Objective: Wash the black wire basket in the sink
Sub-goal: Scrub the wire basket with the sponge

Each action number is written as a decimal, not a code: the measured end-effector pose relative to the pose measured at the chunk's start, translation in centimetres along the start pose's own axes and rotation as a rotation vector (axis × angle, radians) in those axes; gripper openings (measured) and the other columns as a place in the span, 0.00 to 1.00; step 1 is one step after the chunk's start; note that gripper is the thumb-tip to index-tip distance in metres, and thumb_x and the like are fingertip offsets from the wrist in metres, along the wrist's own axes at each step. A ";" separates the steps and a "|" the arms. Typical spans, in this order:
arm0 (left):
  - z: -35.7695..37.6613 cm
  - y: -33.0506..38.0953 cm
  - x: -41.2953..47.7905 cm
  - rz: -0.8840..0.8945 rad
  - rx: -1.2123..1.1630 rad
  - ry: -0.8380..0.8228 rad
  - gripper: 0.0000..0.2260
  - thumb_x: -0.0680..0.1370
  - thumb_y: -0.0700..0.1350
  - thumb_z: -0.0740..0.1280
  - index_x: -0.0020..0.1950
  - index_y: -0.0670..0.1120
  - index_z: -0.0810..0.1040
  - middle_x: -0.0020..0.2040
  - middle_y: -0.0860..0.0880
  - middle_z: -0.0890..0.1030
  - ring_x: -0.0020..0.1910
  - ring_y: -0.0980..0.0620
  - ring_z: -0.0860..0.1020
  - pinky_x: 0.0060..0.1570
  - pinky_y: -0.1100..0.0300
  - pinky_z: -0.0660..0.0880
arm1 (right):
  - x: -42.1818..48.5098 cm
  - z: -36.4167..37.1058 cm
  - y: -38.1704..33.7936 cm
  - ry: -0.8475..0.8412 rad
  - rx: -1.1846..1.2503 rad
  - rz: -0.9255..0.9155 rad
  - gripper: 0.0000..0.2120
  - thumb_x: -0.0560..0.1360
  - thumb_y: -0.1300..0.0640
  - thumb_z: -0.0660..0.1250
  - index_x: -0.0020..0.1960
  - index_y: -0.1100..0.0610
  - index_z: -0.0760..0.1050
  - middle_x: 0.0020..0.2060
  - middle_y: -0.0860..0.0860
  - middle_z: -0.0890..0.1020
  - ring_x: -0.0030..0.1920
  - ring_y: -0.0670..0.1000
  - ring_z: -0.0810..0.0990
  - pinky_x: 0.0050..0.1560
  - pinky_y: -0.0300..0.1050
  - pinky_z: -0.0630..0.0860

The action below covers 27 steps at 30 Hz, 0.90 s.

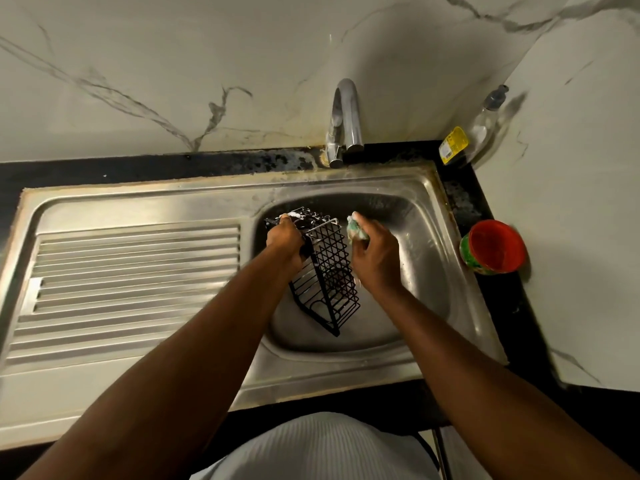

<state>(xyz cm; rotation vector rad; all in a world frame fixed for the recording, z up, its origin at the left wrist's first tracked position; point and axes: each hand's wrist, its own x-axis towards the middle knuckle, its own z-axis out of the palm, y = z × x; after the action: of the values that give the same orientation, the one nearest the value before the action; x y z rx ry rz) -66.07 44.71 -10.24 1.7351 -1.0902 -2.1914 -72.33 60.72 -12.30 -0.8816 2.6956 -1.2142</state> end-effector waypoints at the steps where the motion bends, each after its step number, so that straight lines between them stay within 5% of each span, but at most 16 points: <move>1: 0.0 0.0 0.0 0.009 -0.013 0.007 0.15 0.87 0.54 0.56 0.57 0.44 0.75 0.56 0.40 0.83 0.50 0.44 0.84 0.47 0.47 0.85 | 0.2 0.5 -0.1 -0.023 -0.002 0.006 0.22 0.78 0.66 0.69 0.72 0.60 0.75 0.58 0.57 0.84 0.56 0.53 0.83 0.57 0.33 0.78; 3: -0.1 0.2 0.2 0.017 -0.045 0.021 0.17 0.87 0.54 0.56 0.62 0.43 0.76 0.55 0.40 0.83 0.50 0.43 0.85 0.47 0.46 0.85 | -0.4 1.4 -0.8 -0.056 0.001 -0.062 0.23 0.78 0.67 0.68 0.72 0.60 0.75 0.58 0.56 0.83 0.56 0.52 0.82 0.58 0.44 0.81; 7: -0.7 0.5 0.4 -0.009 -0.051 0.007 0.17 0.88 0.52 0.56 0.64 0.41 0.77 0.55 0.39 0.84 0.53 0.41 0.85 0.41 0.49 0.84 | -2.6 0.8 -1.4 -0.027 0.003 -0.207 0.23 0.78 0.70 0.64 0.71 0.59 0.76 0.59 0.55 0.82 0.58 0.50 0.81 0.62 0.41 0.78; 11: -1.3 -0.5 1.0 -0.019 0.024 0.048 0.16 0.87 0.48 0.57 0.66 0.39 0.75 0.53 0.41 0.80 0.41 0.48 0.79 0.35 0.54 0.77 | -3.5 2.1 -2.3 -0.202 -0.069 -0.429 0.22 0.77 0.68 0.61 0.69 0.60 0.78 0.60 0.56 0.81 0.61 0.54 0.79 0.63 0.45 0.78; 14: -1.7 -1.0 2.2 -0.085 -0.008 0.046 0.12 0.87 0.46 0.56 0.50 0.42 0.74 0.42 0.44 0.75 0.38 0.50 0.75 0.34 0.56 0.77 | -1.5 1.7 -0.6 -0.180 -0.088 -0.287 0.20 0.78 0.69 0.63 0.67 0.58 0.80 0.58 0.55 0.81 0.56 0.53 0.80 0.57 0.40 0.79; 18: -1.8 -1.1 1.9 -0.100 -0.029 0.020 0.12 0.88 0.47 0.56 0.50 0.42 0.73 0.40 0.45 0.75 0.37 0.50 0.75 0.38 0.55 0.80 | 0.2 1.2 1.0 -0.104 -0.061 0.062 0.17 0.78 0.66 0.69 0.66 0.58 0.80 0.58 0.55 0.83 0.56 0.51 0.82 0.57 0.36 0.77; 20: -1.7 -1.3 1.8 -0.081 -0.063 0.002 0.15 0.88 0.52 0.56 0.54 0.41 0.74 0.42 0.43 0.78 0.37 0.48 0.78 0.37 0.54 0.79 | -0.6 1.9 0.0 -0.124 -0.020 -0.002 0.18 0.78 0.66 0.70 0.67 0.59 0.80 0.57 0.54 0.84 0.54 0.49 0.82 0.58 0.40 0.80; 24: -2.1 -2.1 2.1 -0.072 -0.034 -0.045 0.34 0.78 0.73 0.55 0.62 0.45 0.79 0.53 0.39 0.86 0.52 0.41 0.86 0.53 0.44 0.82 | -1.8 2.3 -0.8 -0.112 0.029 -0.123 0.19 0.79 0.65 0.68 0.69 0.60 0.78 0.59 0.54 0.83 0.56 0.48 0.82 0.61 0.36 0.78; 27: -2.3 -2.2 1.7 -0.016 0.056 -0.059 0.31 0.83 0.68 0.51 0.58 0.43 0.80 0.50 0.41 0.85 0.48 0.42 0.84 0.52 0.45 0.83 | -1.6 2.3 -0.3 -0.144 0.031 -0.138 0.19 0.79 0.65 0.68 0.70 0.60 0.77 0.59 0.54 0.84 0.58 0.47 0.82 0.62 0.31 0.75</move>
<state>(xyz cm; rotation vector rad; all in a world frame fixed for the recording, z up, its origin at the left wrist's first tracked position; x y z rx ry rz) -63.89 44.43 -13.06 1.7170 -1.1657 -2.2560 -70.18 59.87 -13.93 -1.1214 2.5334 -1.1635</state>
